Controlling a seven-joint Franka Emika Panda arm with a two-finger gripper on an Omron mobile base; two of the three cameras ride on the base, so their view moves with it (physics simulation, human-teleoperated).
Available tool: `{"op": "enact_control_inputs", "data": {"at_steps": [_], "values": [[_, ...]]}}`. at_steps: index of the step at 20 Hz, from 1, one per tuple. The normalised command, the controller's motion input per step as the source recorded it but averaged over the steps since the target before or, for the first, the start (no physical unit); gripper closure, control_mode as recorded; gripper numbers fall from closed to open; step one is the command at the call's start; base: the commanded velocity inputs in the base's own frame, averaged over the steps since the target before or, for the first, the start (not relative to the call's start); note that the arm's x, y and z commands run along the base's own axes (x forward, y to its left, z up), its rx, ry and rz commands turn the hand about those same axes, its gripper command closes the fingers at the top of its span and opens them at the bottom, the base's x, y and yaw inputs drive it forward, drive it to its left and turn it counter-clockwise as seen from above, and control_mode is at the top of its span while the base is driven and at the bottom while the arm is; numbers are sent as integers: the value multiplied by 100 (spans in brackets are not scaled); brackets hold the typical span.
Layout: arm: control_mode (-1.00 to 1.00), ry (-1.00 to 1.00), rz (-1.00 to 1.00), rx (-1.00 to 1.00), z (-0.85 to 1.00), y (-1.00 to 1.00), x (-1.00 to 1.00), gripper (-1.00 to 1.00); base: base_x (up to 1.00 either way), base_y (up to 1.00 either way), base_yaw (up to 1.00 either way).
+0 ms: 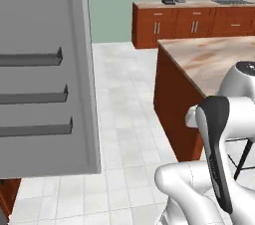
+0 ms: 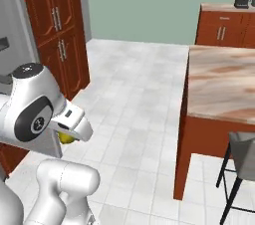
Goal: Retrieve a lemon from the fridge and place it on the cutting board with the fish.
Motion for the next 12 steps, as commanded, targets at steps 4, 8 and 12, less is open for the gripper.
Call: {"op": "enact_control_inputs", "data": {"at_steps": [4,8,12], "values": [[100,0,0,0,0,0,0,100,0,-30,-69],[100,0,0,0,0,0,0,100,-3,-36,-65],[100,0,0,0,0,0,0,100,-1,-48,-52]]}}
